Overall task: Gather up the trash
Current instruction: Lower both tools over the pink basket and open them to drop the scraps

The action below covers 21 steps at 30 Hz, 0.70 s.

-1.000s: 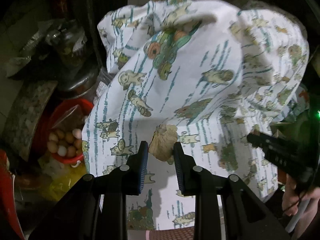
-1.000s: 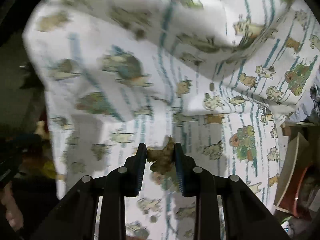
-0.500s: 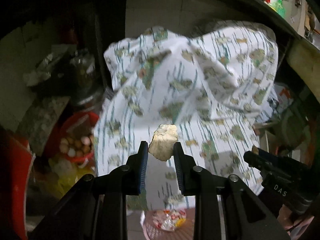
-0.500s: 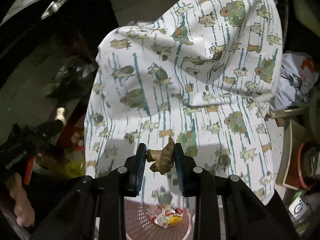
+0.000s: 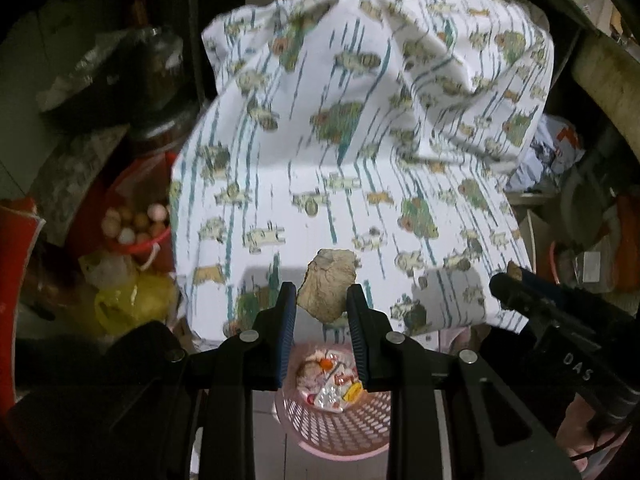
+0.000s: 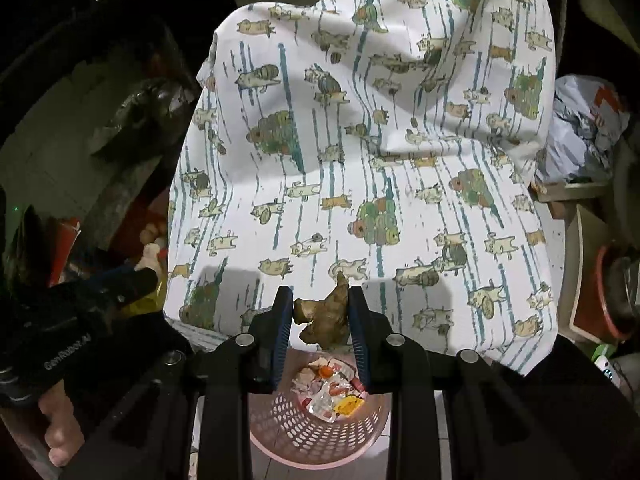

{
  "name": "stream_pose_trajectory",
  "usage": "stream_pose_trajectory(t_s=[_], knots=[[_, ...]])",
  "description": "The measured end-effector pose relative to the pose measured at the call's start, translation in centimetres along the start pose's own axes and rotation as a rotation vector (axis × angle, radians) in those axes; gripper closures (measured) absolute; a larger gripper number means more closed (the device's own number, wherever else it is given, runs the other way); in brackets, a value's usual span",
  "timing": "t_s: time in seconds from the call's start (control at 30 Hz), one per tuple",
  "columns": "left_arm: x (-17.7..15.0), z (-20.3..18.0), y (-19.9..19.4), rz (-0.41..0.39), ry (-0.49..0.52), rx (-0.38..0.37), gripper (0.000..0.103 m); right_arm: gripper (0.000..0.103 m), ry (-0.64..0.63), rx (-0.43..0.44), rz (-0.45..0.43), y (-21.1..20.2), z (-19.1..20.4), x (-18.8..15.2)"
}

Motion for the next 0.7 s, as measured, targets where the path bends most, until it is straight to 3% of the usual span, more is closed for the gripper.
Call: stream_pose_trajectory(t_s=[0.17,0.23,0.37,0.53,0.7], knots=[[-0.3,0.7,2.3,0.05,-0.004,0.048,0.078,0.073,0.035,0.029,-0.012,0.6,-0.3,0.0],[-0.7,1.1,3.6,0.103,-0.041,0.036,0.078,0.073,0.041,0.042,0.005,1.3,-0.3,-0.1],[-2.5,0.5,6.3,0.177,0.006,0.081,0.078,0.073,0.036,0.038,0.047,3.0,-0.3,-0.7],[-5.4,0.4,10.4,0.356,-0.017,0.054,0.078,0.073,0.043,0.028,0.105,5.4,-0.8,-1.6],[-7.4,0.0,12.8,0.443,-0.007,0.057,0.078,0.073,0.063,0.036,0.181,8.4,-1.6,-3.1]])
Point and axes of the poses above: each gripper's, at about its wrist camera, not at the fingertips, and y roughly the way its jaws point, z to its left, x to its top, the point moved 3 cm from there along y, roughly the way its jaws point, and after that the axes turned 13 degrees about -y, right-handed, at the moved point
